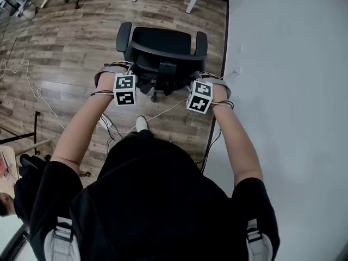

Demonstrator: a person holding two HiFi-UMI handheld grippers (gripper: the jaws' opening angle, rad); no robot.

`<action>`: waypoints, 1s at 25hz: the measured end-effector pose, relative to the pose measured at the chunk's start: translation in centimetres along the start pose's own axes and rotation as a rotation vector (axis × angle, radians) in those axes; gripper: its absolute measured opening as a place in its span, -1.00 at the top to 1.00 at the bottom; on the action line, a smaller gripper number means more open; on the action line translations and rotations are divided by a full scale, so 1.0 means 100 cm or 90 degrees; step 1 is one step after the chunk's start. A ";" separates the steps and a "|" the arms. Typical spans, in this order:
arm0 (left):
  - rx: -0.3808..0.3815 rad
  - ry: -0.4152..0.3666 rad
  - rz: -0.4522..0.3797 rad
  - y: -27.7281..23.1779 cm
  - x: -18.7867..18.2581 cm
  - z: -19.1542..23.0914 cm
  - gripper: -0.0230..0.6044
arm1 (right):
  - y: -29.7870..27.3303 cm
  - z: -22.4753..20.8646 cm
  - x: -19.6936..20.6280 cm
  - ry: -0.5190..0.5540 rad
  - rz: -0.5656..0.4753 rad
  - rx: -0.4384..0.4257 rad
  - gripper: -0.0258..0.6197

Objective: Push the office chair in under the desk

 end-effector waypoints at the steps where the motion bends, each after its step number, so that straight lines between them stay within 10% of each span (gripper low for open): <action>1: 0.003 0.000 -0.002 -0.001 0.000 0.001 0.57 | 0.000 0.000 0.000 -0.001 0.000 0.003 0.58; 25: 0.007 -0.023 -0.017 -0.031 0.017 0.060 0.56 | -0.033 -0.049 0.000 -0.059 0.027 0.073 0.57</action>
Point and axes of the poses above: the fingertips, and each gripper's own axes: y backward along the fingers, z to its left, x out of its underside, the point moved 2 cm from there along y, backward along the fingers, and after that the axes turned 9 degrees about y, right-handed, at the moved point
